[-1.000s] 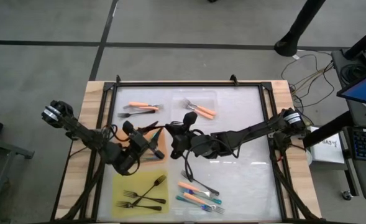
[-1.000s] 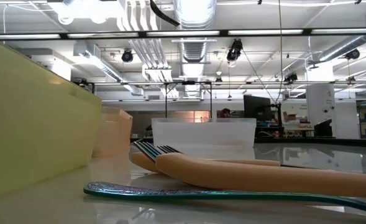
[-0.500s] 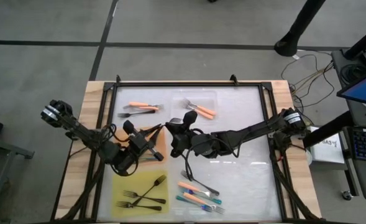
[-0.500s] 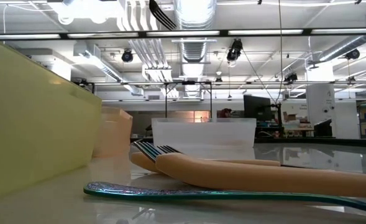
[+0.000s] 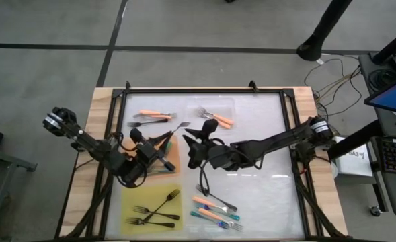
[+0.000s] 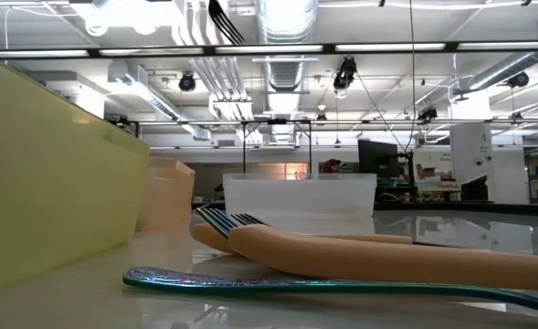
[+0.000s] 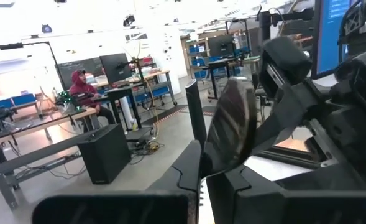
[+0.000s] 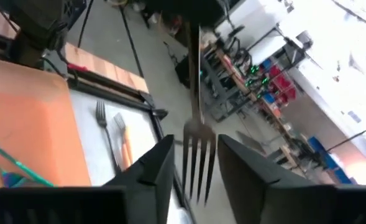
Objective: Sort silverware by color (type)
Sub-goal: Put the black fork into the yellow bin
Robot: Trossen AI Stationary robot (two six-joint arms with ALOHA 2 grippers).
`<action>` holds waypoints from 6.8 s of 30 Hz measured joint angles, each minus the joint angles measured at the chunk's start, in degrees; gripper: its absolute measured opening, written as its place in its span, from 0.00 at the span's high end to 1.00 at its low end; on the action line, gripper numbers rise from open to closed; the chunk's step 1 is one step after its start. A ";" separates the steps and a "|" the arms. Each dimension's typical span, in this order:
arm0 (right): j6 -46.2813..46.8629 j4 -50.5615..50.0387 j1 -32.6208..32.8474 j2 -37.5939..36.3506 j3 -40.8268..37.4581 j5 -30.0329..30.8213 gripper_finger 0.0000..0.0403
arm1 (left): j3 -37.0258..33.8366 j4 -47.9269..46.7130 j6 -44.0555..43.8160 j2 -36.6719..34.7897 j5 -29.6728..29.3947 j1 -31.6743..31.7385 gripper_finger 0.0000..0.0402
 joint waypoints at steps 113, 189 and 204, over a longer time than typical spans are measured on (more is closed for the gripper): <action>59.20 -46.41 -1.31 -6.94 -0.46 -9.52 0.71 | 45.71 -131.10 -104.64 8.51 58.63 -18.63 1.00; 80.23 -39.15 9.48 11.01 -8.26 -45.97 0.71 | 46.88 -110.77 -90.28 28.98 45.79 -20.29 0.70; 83.79 -33.82 10.12 13.02 -8.22 -48.16 0.71 | 46.86 -111.70 -90.59 28.98 45.59 -21.61 0.70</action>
